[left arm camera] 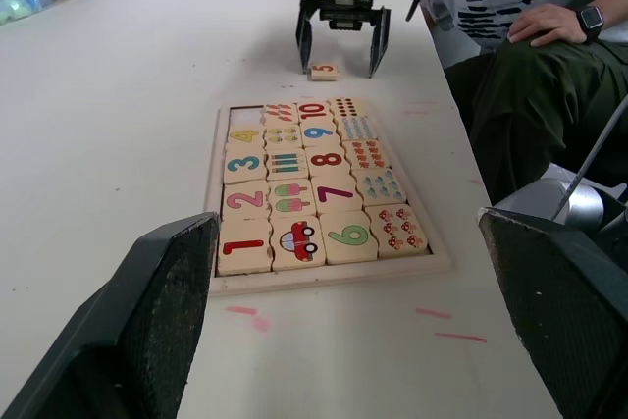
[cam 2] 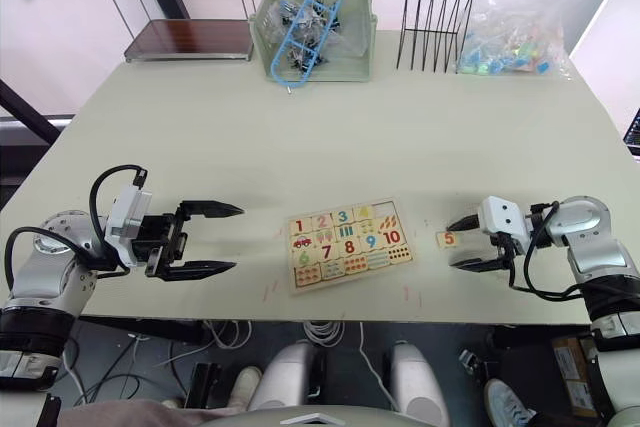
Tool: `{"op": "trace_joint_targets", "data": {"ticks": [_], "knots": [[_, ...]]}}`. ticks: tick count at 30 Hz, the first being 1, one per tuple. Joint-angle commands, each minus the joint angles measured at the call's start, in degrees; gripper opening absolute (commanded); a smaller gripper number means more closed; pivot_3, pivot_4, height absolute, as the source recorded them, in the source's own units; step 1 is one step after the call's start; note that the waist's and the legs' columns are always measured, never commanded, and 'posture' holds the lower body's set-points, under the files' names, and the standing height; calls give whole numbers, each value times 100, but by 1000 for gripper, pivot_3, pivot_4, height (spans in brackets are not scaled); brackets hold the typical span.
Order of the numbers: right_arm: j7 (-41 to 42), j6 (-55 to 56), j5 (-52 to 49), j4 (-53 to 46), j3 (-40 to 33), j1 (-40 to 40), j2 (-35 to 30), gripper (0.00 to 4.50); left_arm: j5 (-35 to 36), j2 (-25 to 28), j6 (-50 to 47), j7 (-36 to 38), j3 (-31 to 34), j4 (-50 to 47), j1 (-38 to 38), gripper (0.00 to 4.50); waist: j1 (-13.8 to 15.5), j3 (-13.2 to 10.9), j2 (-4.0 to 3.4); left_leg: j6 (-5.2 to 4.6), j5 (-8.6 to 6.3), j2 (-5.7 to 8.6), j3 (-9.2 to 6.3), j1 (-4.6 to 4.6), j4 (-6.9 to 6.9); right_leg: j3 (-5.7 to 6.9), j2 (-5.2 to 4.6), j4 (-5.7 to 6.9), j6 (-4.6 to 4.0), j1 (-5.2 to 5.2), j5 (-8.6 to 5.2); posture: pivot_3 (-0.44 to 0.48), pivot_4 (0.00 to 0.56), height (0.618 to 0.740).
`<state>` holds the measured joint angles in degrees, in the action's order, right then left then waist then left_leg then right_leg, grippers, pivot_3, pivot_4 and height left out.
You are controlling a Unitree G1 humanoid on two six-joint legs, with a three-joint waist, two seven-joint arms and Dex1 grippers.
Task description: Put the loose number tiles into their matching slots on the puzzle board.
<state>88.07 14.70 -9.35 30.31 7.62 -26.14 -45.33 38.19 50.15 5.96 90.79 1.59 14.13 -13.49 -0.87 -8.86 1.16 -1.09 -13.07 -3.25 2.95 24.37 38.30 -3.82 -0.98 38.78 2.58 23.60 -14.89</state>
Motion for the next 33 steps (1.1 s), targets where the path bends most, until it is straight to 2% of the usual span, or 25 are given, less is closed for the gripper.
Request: {"op": "trace_joint_targets", "data": {"ticks": [1,2,13,15,16,17,27,33], "knots": [[-111,56,191,120,38,-23,-50,2206,97,140,101,171,-11,-68,-65,4500,-2,0,0,0,0,0,1,-1,0,0,0,1,0,0,0,0,150,740],[-115,61,200,135,43,-35,-49,1900,99,139,102,171,-13,-68,-66,4500,-3,0,0,0,0,-1,1,-2,0,-1,0,2,0,0,0,0,150,740],[-107,-56,256,209,126,-143,-54,1900,98,122,73,171,-7,-91,-48,4500,-1,0,0,0,0,-2,9,-7,0,-7,0,4,0,0,0,0,150,740],[-84,-121,256,170,135,-153,-68,1473,91,111,74,171,-9,-90,-49,4500,-1,0,1,0,0,-1,9,-7,0,-8,0,4,0,0,0,0,150,740],[-80,-140,258,153,136,-155,-73,1041,88,105,75,171,-10,-90,-50,4500,-2,1,1,0,0,-2,10,-8,0,-8,0,4,0,0,0,0,150,740],[-79,-150,263,146,137,-163,-76,920,80,95,75,171,-14,-85,-58,4500,-2,1,1,0,0,-2,11,-9,0,-9,0,5,0,-1,0,0,150,740],[-471,-1191,209,-999,-44,84,-309,910,59,54,75,171,1,-102,-55,4500,6,0,0,0,-1,-3,17,-10,-1,-13,-1,7,0,1,0,0,150,740],[-839,-2732,237,-2340,4,65,-555,910,75,80,43,171,81,-133,-8,4500,4,-4,-6,0,-1,-4,21,-5,-2,-15,-1,8,0,12,0,0,150,740]]}}
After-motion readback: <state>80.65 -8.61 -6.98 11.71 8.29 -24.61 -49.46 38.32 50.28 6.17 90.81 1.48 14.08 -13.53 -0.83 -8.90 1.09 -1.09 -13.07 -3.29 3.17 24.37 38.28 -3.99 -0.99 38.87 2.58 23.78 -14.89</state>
